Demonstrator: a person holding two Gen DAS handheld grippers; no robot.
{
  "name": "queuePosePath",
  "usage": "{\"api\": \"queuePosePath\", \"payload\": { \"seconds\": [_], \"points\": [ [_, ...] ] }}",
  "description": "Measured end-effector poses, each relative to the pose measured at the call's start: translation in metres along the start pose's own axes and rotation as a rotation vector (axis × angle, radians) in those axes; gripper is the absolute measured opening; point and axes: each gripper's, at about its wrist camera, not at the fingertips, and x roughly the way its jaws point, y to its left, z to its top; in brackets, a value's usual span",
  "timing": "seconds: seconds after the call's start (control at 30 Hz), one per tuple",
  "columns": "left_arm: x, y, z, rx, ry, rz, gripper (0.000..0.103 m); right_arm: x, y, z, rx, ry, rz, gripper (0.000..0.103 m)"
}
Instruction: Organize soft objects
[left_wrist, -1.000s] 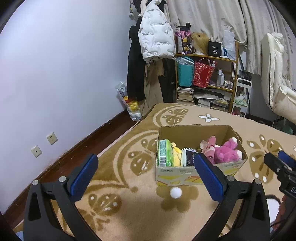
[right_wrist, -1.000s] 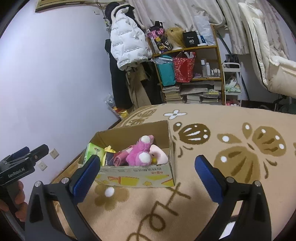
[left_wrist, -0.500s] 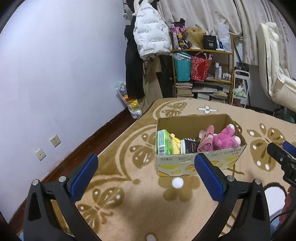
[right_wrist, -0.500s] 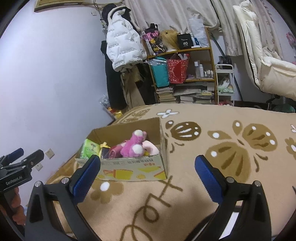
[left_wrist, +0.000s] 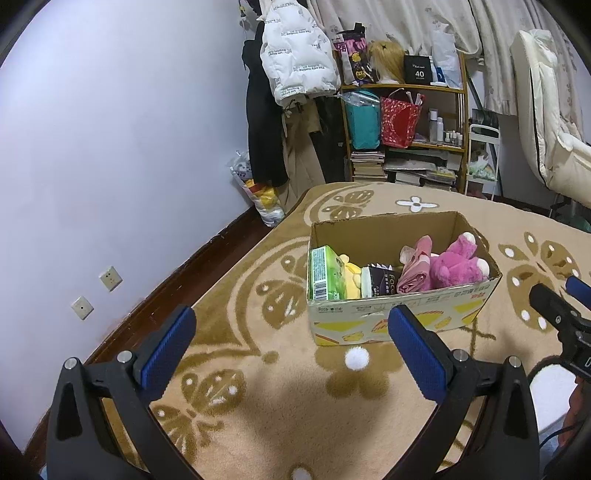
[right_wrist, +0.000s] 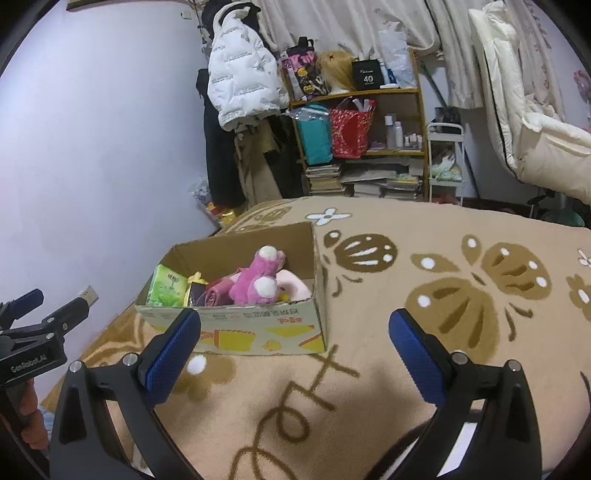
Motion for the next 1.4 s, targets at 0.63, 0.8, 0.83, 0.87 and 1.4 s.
{"api": "queuePosePath", "payload": {
  "seconds": [0.63,0.8,0.83,0.87,1.4],
  "points": [
    [0.0004,0.0012,-0.0010,0.001,0.014,0.004,0.103,0.0026,0.0044,-0.0011,-0.037,0.012,-0.005,0.103],
    [0.0008,0.0004,-0.0018,0.008,0.018,0.000,0.103,0.0031,0.0043,-0.0012,-0.038,0.013,-0.007,0.103],
    [0.0010,0.0007,-0.0020,0.009,0.020,-0.002,0.103,0.0033,0.0041,-0.0011,-0.037,0.013,-0.005,0.103],
    [0.0013,0.0004,-0.0020,0.010,0.020,-0.002,0.103,0.0034,0.0047,-0.0011,-0.037,0.012,-0.006,0.103],
    [0.0035,-0.0016,-0.0021,0.016,0.027,-0.001,0.103,0.0051,0.0043,-0.0014,-0.038,0.017,-0.004,0.103]
  ]
}}
